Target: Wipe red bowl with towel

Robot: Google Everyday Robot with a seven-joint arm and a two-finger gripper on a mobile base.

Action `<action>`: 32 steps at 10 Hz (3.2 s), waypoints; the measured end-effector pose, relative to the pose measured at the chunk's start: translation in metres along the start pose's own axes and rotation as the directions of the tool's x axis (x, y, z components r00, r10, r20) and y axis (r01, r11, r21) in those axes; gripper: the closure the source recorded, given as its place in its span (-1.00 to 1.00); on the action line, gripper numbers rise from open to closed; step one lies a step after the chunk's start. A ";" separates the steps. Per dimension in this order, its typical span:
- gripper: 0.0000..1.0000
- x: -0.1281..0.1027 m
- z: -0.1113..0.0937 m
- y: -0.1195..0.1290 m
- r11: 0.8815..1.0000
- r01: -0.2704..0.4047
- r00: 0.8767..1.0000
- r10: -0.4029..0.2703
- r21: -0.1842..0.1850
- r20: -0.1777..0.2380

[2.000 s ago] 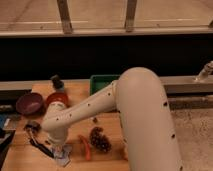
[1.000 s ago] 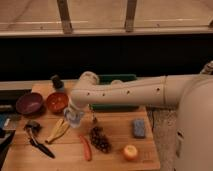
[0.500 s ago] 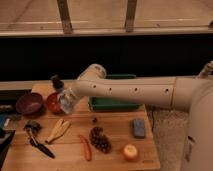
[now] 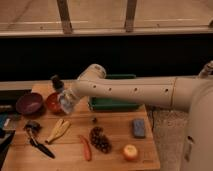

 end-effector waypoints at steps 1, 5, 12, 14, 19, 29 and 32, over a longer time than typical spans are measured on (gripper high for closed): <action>1.00 -0.006 0.007 -0.006 1.000 0.024 1.000 -0.024 -0.002 -0.002; 1.00 -0.053 0.063 -0.011 0.991 0.128 0.990 -0.131 -0.049 -0.045; 1.00 -0.042 0.164 -0.017 0.974 0.134 0.978 -0.159 -0.181 -0.134; 1.00 -0.045 0.173 -0.020 0.973 0.128 0.976 -0.158 -0.191 -0.149; 1.00 -0.059 0.191 -0.025 0.968 0.136 0.971 -0.173 -0.213 -0.166; 1.00 -0.007 0.115 0.002 0.969 0.166 0.945 -0.210 -0.183 -0.253; 1.00 -0.013 0.124 -0.032 0.975 0.162 0.941 -0.198 -0.149 -0.273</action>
